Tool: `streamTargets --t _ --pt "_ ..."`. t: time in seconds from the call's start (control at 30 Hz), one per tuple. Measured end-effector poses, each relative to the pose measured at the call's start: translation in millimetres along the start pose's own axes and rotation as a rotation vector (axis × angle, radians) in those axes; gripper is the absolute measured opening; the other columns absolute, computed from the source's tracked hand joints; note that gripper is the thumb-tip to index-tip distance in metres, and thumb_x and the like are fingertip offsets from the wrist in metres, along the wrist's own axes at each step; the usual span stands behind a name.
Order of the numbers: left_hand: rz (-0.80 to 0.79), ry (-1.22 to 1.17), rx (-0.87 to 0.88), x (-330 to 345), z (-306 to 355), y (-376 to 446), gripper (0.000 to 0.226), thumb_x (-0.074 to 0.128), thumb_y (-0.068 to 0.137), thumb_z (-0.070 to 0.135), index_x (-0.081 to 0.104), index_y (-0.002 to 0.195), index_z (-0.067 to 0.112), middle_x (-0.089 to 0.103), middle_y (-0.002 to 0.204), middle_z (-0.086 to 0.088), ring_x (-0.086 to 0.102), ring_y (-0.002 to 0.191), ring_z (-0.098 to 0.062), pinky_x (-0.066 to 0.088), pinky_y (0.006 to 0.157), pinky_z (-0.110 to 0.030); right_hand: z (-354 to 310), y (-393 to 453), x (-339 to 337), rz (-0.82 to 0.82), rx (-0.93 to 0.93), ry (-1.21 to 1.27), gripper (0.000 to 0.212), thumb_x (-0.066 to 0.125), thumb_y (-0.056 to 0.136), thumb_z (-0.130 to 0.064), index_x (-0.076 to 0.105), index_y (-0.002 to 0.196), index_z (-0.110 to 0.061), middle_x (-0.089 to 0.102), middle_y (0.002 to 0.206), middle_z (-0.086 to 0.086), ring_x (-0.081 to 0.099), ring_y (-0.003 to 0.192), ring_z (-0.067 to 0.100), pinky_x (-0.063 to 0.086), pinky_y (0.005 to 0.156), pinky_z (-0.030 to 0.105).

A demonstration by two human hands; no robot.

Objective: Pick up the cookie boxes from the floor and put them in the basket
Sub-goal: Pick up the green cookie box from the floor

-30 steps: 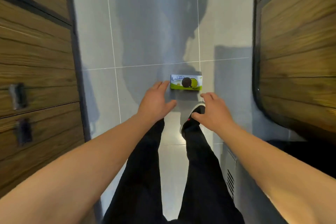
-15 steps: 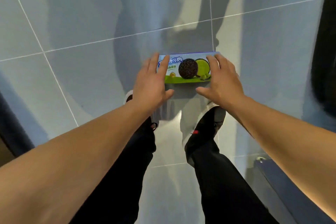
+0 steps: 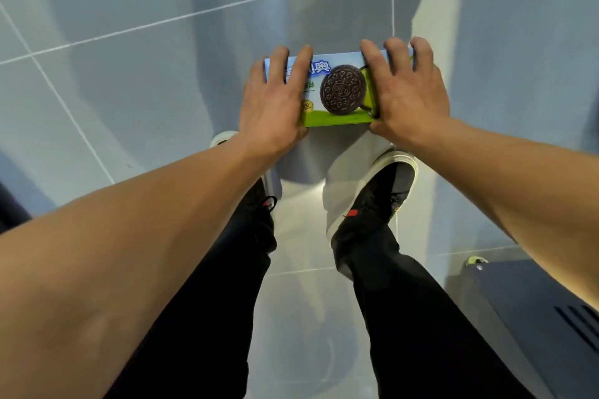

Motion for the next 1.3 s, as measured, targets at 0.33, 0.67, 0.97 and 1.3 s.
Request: streamTargets --t 0.33,0.67,0.97,1.3 --pt "-0.008 0.032 0.065 -214.7 69.5 -123.2 0.107 0.076 0.055 0.033 0.021 0.146 0.027 0.033 0.142 -0.011 0.038 0.117 -0.043 0.048 0.088 -0.050 -39.0 -158.1 -201.7 0.019 0.006 0.022 0.118 0.084 0.058 -0.034 0.011 0.151 -0.029 0.023 0.152 0.006 0.020 0.137 0.041 0.038 0.102 0.049" --pt "-0.005 0.127 0.270 -446.1 153.4 -260.3 0.106 0.071 0.051 0.046 0.022 0.145 0.031 0.035 0.138 -0.006 0.042 0.115 -0.041 0.047 0.088 -0.050 -83.2 -356.3 -401.6 0.109 0.122 0.060 0.117 0.078 0.062 -0.047 0.005 0.151 -0.029 0.027 0.148 0.005 0.027 0.134 0.038 0.034 0.108 0.047" --pt "-0.009 0.343 0.728 -518.9 231.5 -340.6 0.109 0.072 0.047 0.042 0.022 0.144 0.034 0.035 0.136 0.001 0.041 0.115 -0.035 0.048 0.092 -0.046 -114.3 -517.9 -418.8 0.263 0.533 0.295 0.117 0.076 0.055 -0.049 0.003 0.146 -0.037 0.024 0.145 -0.002 0.021 0.137 0.033 0.034 0.106 0.043" --pt "-0.321 0.726 1.209 -447.5 336.8 -476.5 0.124 0.080 0.043 0.051 0.011 0.145 0.038 0.026 0.139 0.004 0.038 0.117 -0.029 0.045 0.098 -0.042 -174.2 -707.4 -310.2 0.340 1.009 0.651 0.120 0.072 0.053 -0.058 0.002 0.148 -0.035 0.029 0.143 -0.002 0.029 0.131 0.031 0.037 0.104 0.042"
Point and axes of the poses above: each hand's wrist, its own y-axis towards the middle knuckle, its own x-axis out of the palm, z = x × y, the point moved 6 cm from there along y, towards the middle knuckle
